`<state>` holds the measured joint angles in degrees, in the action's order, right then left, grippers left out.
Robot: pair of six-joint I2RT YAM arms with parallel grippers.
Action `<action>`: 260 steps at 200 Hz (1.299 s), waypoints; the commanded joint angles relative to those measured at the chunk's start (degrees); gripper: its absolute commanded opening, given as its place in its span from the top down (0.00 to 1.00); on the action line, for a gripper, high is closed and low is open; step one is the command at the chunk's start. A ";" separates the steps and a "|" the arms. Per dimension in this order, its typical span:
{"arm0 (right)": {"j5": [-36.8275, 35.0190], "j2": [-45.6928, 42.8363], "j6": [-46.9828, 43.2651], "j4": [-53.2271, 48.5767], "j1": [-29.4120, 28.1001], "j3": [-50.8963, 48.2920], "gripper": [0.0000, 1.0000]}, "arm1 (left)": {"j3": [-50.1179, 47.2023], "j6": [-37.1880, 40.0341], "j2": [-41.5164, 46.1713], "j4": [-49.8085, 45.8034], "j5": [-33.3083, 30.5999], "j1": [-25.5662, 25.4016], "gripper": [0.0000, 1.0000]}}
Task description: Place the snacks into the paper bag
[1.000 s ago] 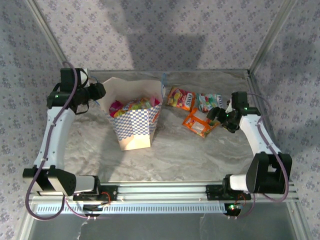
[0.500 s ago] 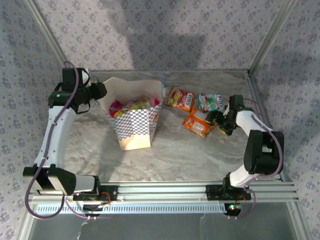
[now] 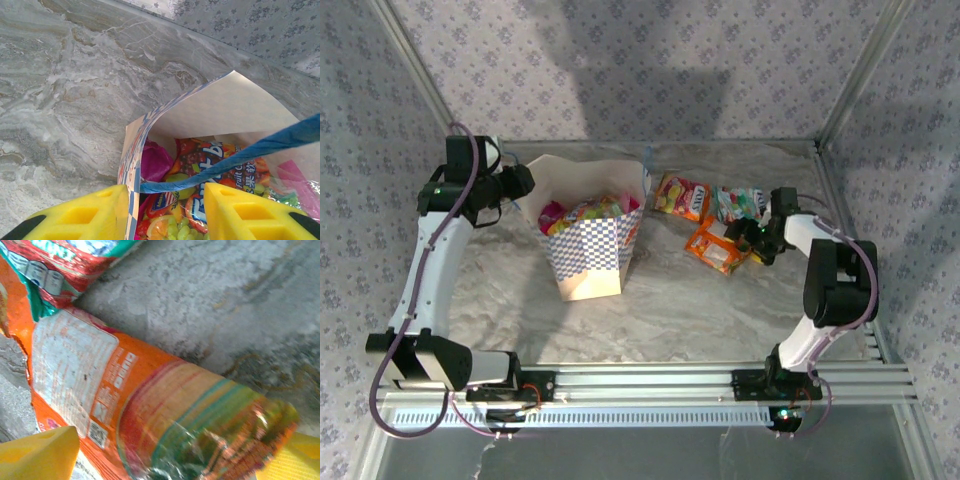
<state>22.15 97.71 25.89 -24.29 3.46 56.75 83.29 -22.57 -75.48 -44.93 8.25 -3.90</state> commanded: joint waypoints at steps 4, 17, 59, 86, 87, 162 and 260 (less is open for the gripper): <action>1.86 1.68 -0.59 0.44 -0.60 1.68 0.14 | 0.39 -0.55 -0.35 0.01 -0.24 -0.35 0.57; 1.61 1.92 -0.67 0.49 -0.74 1.93 0.16 | 0.39 -0.59 -0.44 0.01 -0.25 -0.46 0.57; 2.41 2.47 -0.85 0.78 -1.29 2.56 0.26 | 0.62 -0.72 -0.72 -0.24 -0.13 -0.71 0.57; 2.31 3.14 -1.34 -0.34 -1.92 3.77 0.42 | 0.65 -0.82 -0.87 -0.33 -0.16 -0.88 0.57; 2.30 3.21 -1.36 -0.33 -1.95 3.79 0.43 | 0.65 -0.81 -0.88 -0.33 -0.16 -0.90 0.57; 0.84 3.30 -1.02 -1.16 -2.32 4.76 0.78 | 0.71 -0.98 -0.67 -0.25 -0.10 -1.11 0.57; -1.41 -0.71 -0.53 -2.84 -2.30 3.94 1.00 | 0.72 -0.81 -0.45 -0.27 0.23 -1.49 0.57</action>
<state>22.68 99.81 25.02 -25.54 1.45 60.58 83.29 -23.09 -76.25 -44.97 8.10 -5.02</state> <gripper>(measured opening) 0.116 0.434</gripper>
